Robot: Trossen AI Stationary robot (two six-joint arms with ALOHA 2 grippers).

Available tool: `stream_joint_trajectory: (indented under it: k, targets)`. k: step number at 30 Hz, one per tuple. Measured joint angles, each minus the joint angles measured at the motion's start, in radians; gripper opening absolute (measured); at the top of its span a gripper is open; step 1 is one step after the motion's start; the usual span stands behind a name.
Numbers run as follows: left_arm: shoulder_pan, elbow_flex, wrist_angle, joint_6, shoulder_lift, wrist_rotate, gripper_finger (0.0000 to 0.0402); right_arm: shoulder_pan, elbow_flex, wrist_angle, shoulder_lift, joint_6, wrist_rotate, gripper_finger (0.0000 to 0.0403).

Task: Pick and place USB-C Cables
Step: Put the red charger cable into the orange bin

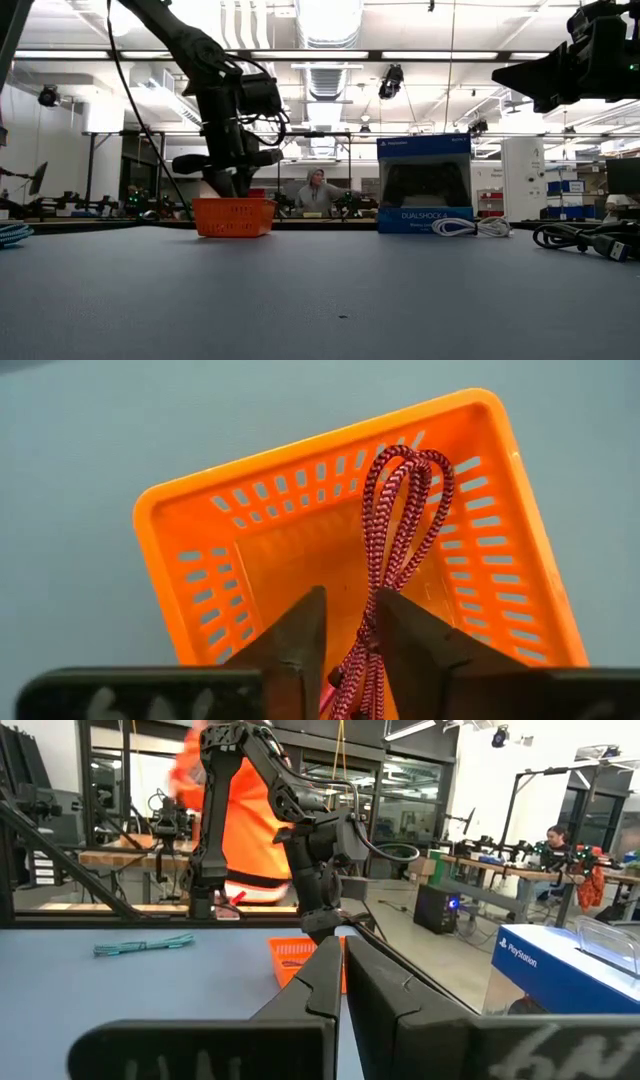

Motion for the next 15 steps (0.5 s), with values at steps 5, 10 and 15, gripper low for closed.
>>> stream_joint_trajectory:
  k: [5, 10, 15]
  targets:
    - [0.000, 0.002, -0.005, 0.022, 0.000, 0.001, 0.0123, 0.000, 0.000, 0.000, 0.000, 0.004, 0.000, 0.0009]
    - [0.000, 0.014, -0.012, 0.046, -0.009, 0.048, 0.0139, 0.000, 0.000, 0.000, 0.000, 0.004, 0.000, 0.0009]
    - [0.002, 0.032, -0.017, 0.079, -0.048, 0.109, 0.0140, 0.000, 0.000, 0.000, 0.000, 0.004, 0.000, 0.0009]
